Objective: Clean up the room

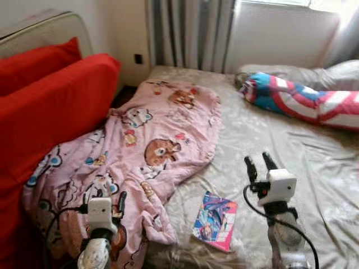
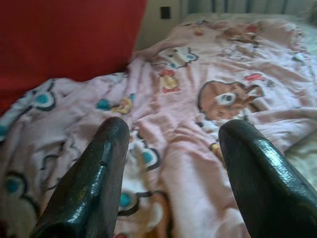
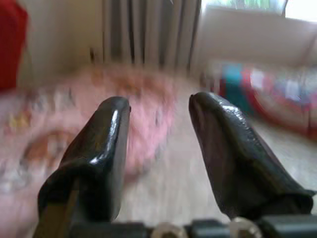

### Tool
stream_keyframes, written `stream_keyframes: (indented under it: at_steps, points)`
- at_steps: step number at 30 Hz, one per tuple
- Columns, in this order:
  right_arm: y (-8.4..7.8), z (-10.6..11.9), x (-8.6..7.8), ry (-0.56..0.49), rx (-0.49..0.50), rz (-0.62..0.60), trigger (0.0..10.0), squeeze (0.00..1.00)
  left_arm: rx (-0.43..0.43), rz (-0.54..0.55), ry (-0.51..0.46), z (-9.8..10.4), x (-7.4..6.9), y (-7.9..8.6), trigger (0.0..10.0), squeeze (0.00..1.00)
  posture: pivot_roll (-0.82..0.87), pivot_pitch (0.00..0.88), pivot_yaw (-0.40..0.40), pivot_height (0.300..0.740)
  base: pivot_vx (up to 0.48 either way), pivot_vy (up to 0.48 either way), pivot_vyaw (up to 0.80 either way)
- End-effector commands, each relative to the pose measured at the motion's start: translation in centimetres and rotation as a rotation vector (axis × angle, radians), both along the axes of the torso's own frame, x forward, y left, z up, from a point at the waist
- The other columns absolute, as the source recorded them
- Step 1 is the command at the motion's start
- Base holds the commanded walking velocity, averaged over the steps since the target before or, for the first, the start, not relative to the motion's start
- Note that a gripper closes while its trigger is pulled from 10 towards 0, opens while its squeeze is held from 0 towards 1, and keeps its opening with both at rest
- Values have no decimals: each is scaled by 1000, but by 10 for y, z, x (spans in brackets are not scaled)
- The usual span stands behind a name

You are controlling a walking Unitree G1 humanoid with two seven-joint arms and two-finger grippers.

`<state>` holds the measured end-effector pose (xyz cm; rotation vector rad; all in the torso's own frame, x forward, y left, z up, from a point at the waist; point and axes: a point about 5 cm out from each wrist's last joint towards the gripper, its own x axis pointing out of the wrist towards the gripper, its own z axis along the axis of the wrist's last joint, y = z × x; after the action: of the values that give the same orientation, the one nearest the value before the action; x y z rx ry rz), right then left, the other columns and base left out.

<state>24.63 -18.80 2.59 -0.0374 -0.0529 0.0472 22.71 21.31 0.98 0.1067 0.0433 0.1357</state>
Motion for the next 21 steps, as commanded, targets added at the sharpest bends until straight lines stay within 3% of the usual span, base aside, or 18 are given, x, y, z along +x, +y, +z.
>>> stream_keyframes:
  at_steps: [1, 9, 14, 21]
  points:
    - [-6, 10, 4, -34, 6, -25, 10000, 0, -1, -15, -30, 7, 1, -1, 10000, 0, -91, 0, -67, 740, 0, 0, 0]
    - [-2, 5, -5, 12, 36, -43, 10000, 0, -16, -7, -35, 10, 1, 0, 10000, 0, -84, 0, -70, 740, 0, 0, 0]
    - [9, 5, -8, 40, 43, -16, 10000, 0, -32, -62, -45, 19, 5, -9, 10000, 0, -87, 0, -64, 740, 0, 0, 0]
    - [4, 6, -9, 51, 24, -37, 10000, 0, -46, -77, -37, 21, 7, -10, 10000, 0, -100, 0, -38, 740, 0, 0, 0]
